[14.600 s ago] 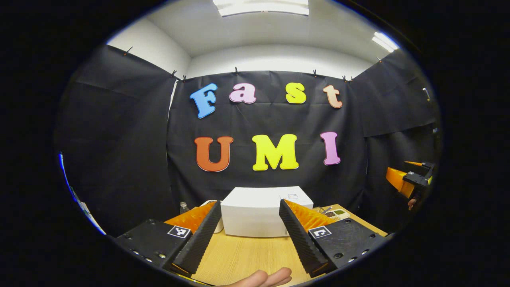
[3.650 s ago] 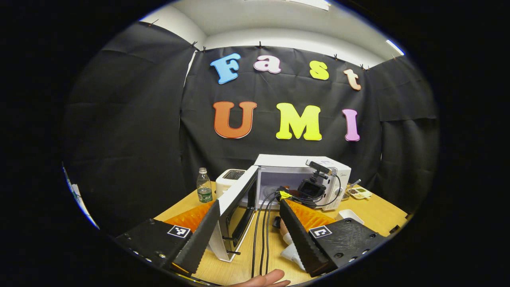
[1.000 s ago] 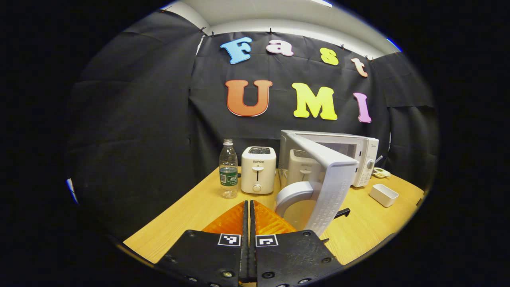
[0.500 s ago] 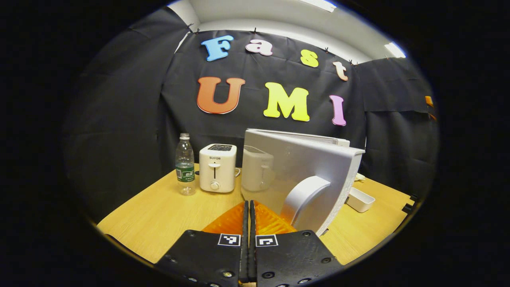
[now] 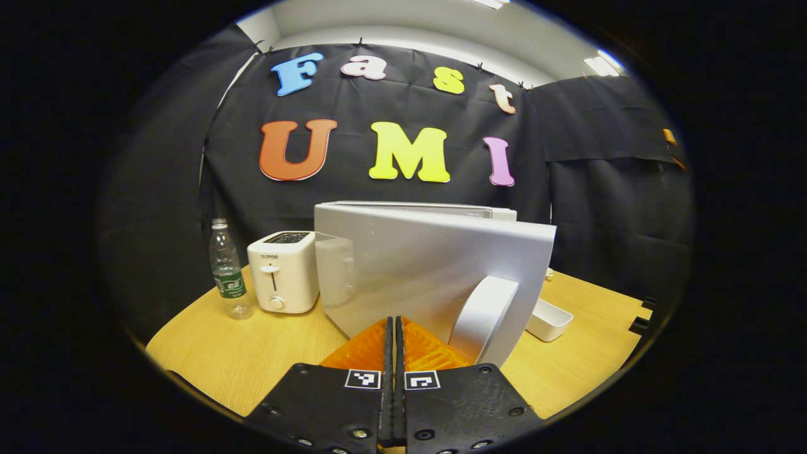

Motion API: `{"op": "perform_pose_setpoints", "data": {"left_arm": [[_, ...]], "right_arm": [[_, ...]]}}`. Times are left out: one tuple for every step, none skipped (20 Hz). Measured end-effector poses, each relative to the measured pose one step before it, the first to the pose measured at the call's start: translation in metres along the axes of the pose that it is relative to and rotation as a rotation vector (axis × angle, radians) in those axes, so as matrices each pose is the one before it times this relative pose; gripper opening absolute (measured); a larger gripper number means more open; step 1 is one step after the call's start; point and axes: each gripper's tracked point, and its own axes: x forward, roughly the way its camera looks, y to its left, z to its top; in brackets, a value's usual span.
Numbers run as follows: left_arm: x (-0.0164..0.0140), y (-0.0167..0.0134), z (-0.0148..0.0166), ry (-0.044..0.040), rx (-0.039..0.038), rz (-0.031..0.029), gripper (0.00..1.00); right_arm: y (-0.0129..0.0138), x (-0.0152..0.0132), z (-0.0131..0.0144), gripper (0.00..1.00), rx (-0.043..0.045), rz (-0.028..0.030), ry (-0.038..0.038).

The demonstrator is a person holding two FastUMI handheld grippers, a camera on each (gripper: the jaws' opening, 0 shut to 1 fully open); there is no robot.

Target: Open the microwave oven with the left hand, put the food in, and close the microwave oven.

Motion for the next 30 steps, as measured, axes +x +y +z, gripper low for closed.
{"op": "perform_pose_setpoints", "data": {"left_arm": [[0.00675, -0.00698, 0.00295, -0.00596, 0.00183, -0.01277, 0.00], [0.00783, -0.00886, 0.00427, -0.01392, 0.00066, -0.01490, 0.00], [0.00833, -0.00682, 0.00360, -0.00836, -0.00028, -0.01119, 0.00], [0.00805, -0.00669, 0.00175, -0.00152, -0.00227, -0.01177, 0.00], [0.00846, -0.00605, 0.00124, 0.00060, -0.00121, -0.01079, 0.00], [0.00837, -0.00517, 0.00061, 0.00400, 0.00162, -0.00601, 0.00], [0.00878, -0.00520, 0.00012, 0.00645, 0.00225, -0.01190, 0.00], [0.00853, -0.00450, 0.00051, 0.00338, 0.00286, -0.00614, 0.00], [0.00809, -0.00331, -0.00014, 0.00455, 0.00435, -0.00527, 0.00], [0.00812, -0.00289, 0.00067, 0.00116, 0.00133, -0.00489, 0.00], [0.00789, -0.00282, 0.00007, 0.00565, -0.00035, -0.00538, 0.00], [0.00815, -0.00317, 0.00017, 0.00466, -0.00279, -0.00544, 0.00], [0.00823, -0.00288, -0.00008, 0.00518, -0.00255, -0.00573, 0.00], [0.00709, -0.00243, -0.00050, 0.00943, -0.00022, -0.00257, 0.00], [0.00659, -0.00249, 0.00035, 0.00345, 0.00494, -0.00101, 0.00], [0.00944, -0.00220, 0.00074, 0.00331, 0.00798, -0.00133, 0.00], [0.00935, -0.00153, 0.00078, -0.00148, 0.00561, 0.00146, 0.00], [0.00859, -0.00164, -0.00009, 0.00108, -0.00159, -0.00203, 0.00], [0.00895, -0.00069, 0.00111, 0.00019, -0.00329, 0.00024, 0.00], [0.00836, 0.00001, -0.00005, 0.00106, -0.00745, -0.00052, 0.00], [0.00772, 0.00002, 0.00041, 0.00407, -0.00504, 0.00262, 0.00], [0.00797, 0.00087, 0.00206, -0.00415, 0.00041, 0.00449, 0.00], [0.00666, -0.00143, 0.00235, -0.00594, -0.00338, -0.00314, 0.00], [0.00731, -0.00094, 0.00245, -0.00819, -0.00890, -0.00046, 0.00], [0.00747, -0.00522, 0.00177, -0.00433, -0.02435, -0.01310, 0.00], [0.00857, -0.00530, -0.00005, 0.00126, -0.02313, -0.01215, 0.00], [0.00794, 0.00032, 0.00201, -0.00204, -0.00558, 0.01063, 0.00], [0.00689, 0.00103, -0.00192, 0.00800, 0.00109, 0.01310, 0.00], [0.00379, -0.00899, -0.00061, 0.00919, -0.01118, -0.03264, 0.00], [0.00387, 0.00027, 0.00514, -0.01636, 0.01760, 0.02446, 0.01]], "right_arm": [[-0.00389, 0.00103, -0.00106, 0.99, -0.00040, -0.00464, 0.00058], [-0.00235, 0.00088, -0.00071, 0.99, -0.00362, -0.00313, 0.00220], [-0.00183, 0.00125, -0.00091, 0.99, -0.00832, -0.00220, 0.00422], [-0.00302, 0.00105, 0.00125, 0.99, -0.00738, -0.00363, -0.00138], [-0.00222, 0.00175, 0.00154, 0.99, -0.00735, -0.00240, -0.00238], [-0.00203, 0.00264, 0.00121, 0.99, -0.00761, -0.00376, -0.00203], [-0.00277, 0.00331, 0.00108, 0.99, -0.00851, -0.00510, -0.00290], [-0.00240, 0.00333, 0.00159, 0.99, -0.00857, -0.00433, -0.00181], [-0.00114, 0.00314, -0.00050, 0.99, -0.00667, -0.00279, -0.00048], [-0.00132, 0.00345, -0.00036, 0.99, -0.00311, -0.00040, 0.00156], [-0.00084, 0.00405, 0.00039, 0.99, -0.00039, 0.00102, 0.00090], [-0.00146, 0.00445, -0.00036, 0.99, -0.00314, 0.00049, 0.00291], [-0.00158, 0.00672, -0.00169, 0.99, -0.00494, -0.00115, 0.00139], [-0.00143, 0.00554, -0.00133, 0.99, -0.00391, -0.00199, 0.00250], [-0.00161, 0.00608, -0.00247, 0.99, -0.00132, -0.00089, 0.00418], [-0.00078, 0.00646, -0.00229, 0.99, 0.00085, 0.00074, 0.00544], [-0.00037, 0.00664, -0.00369, 0.99, 0.00054, 0.00328, 0.00648], [-0.00141, 0.00625, -0.00285, 0.99, -0.00036, 0.00167, 0.00729], [-0.00264, 0.00698, -0.00365, 0.99, -0.00219, -0.00478, 0.00846], [-0.00309, 0.00584, -0.00213, 0.99, -0.00235, -0.00642, 0.00271], [-0.00190, 0.00609, -0.00181, 0.99, 0.00081, -0.00502, 0.00166], [-0.00114, 0.00606, -0.00321, 0.88, 0.00182, -0.00021, 0.00550], [0.00062, 0.00504, -0.00395, 0.99, 0.00611, 0.00399, 0.00800], [-0.00067, 0.00416, -0.00320, 0.99, 0.00795, 0.00041, 0.00706], [-0.00103, 0.00457, -0.00397, 0.99, 0.00349, -0.00015, 0.00585], [-0.00045, 0.00349, -0.00314, 0.99, 0.00301, 0.00015, 0.00428], [-0.00025, 0.00440, -0.00335, 0.88, 0.00256, 0.00071, 0.00709], [-0.00019, 0.00378, -0.00419, 0.99, 0.00338, 0.00214, 0.00656], [0.00250, 0.00208, -0.00390, 0.99, 0.00773, 0.00942, 0.00666], [0.00310, 0.00253, -0.00347, 0.99, 0.00813, 0.01403, 0.00798]]}}
